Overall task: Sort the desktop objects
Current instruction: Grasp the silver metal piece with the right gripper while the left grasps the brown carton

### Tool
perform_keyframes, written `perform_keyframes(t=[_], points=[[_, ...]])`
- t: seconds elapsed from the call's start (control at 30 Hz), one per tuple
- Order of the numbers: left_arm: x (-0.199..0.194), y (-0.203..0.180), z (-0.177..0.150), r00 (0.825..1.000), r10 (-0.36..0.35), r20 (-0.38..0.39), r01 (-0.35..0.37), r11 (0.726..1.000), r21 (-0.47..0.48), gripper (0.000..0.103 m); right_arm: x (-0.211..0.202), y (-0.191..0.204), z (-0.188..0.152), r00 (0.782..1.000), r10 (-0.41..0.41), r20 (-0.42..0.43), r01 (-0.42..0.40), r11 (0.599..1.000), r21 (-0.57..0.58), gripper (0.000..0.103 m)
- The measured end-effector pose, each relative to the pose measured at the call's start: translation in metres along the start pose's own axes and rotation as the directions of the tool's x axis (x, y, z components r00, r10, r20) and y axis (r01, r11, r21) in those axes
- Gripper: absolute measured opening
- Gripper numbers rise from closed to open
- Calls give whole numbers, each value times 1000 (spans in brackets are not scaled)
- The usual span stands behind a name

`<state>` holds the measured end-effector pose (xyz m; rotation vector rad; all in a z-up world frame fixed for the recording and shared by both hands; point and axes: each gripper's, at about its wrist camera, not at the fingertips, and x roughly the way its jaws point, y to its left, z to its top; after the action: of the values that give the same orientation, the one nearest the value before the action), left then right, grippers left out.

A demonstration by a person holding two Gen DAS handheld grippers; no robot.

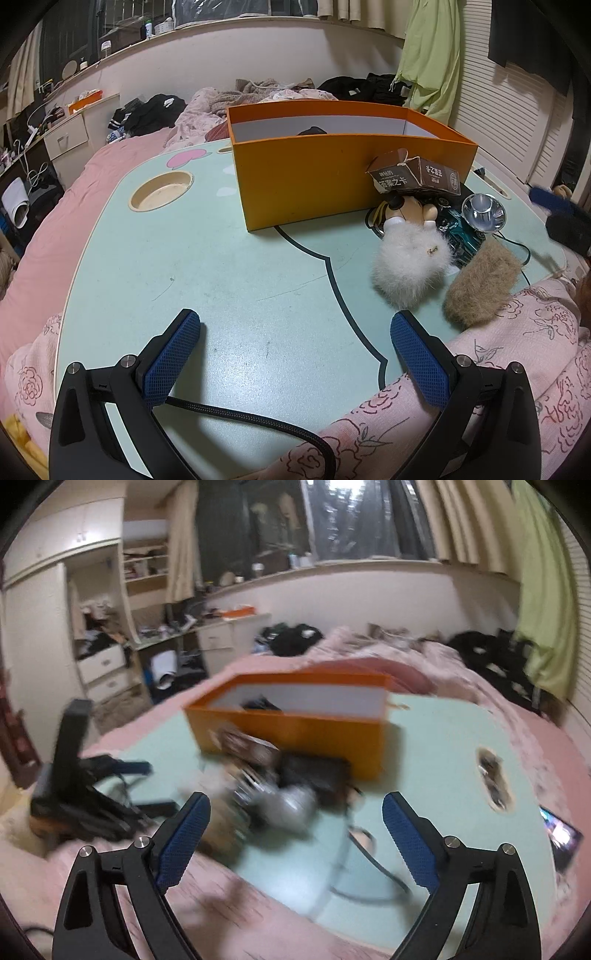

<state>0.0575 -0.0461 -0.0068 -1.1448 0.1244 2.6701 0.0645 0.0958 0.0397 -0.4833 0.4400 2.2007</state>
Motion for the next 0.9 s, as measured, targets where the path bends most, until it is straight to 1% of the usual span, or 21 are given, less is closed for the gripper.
perform_keyframes(t=[0.03,0.07,0.1,0.17,0.23,0.27,0.3,0.33,0.4,0.5,0.6,0.63,0.67,0.73,0.8,0.83,0.9], points=[[0,0,0,1000,0,0,0,1000,0,103,8,6,5,1000,6,-13,-6,1000,-26,95],[0,0,0,1000,0,0,0,1000,0,103,16,11,9,999,26,-37,-28,998,-47,89],[0,0,0,1000,0,0,0,1000,0,103,25,16,12,997,42,-67,-47,997,-67,81],[0,0,0,1000,0,0,0,1000,0,103,43,27,15,991,34,-128,-49,992,-115,72],[0,1,0,1000,0,1,0,1000,0,103,54,29,14,986,33,-164,-54,991,-126,62],[0,1,0,1000,0,1,0,1000,0,103,56,27,14,984,48,-171,-69,991,-116,53],[0,0,0,1000,0,1,0,1000,0,103,56,22,11,983,61,-171,-79,991,-105,39],[0,1,0,1000,0,1,0,1000,0,103,56,19,11,983,75,-167,-90,992,-86,29],[0,0,-1,1000,0,0,0,1000,1,103,52,15,7,985,86,-150,-96,993,-64,29],[0,1,-1,1000,0,1,0,1000,0,103,39,10,1,991,83,-102,-87,996,-33,29],[-2,1,2,1000,-5,-6,5,1000,-6,103,27,-1,-7,997,42,-62,-41,999,20,29],[-4,1,4,1000,-18,-14,18,1000,-17,103,25,-6,-8,998,29,-52,-27,999,42,29],[-5,2,8,999,-35,-16,34,999,-32,103,21,-14,-8,999,16,-35,-13,997,76,29],[-16,3,19,995,-96,23,97,991,-88,103,18,-27,-8,1000,9,-14,-7,991,136,29],[-26,-1,36,983,-171,64,178,976,-124,103,18,-36,-11,1000,8,-13,-5,983,182,29],[-26,-5,43,979,-195,63,202,970,-136,103,18,-39,-11,1000,10,-13,-8,981,196,29],[-18,-16,61,969,-245,21,245,956,-159,103,17,-43,-11,1000,10,-9,-8,978,207,29]])
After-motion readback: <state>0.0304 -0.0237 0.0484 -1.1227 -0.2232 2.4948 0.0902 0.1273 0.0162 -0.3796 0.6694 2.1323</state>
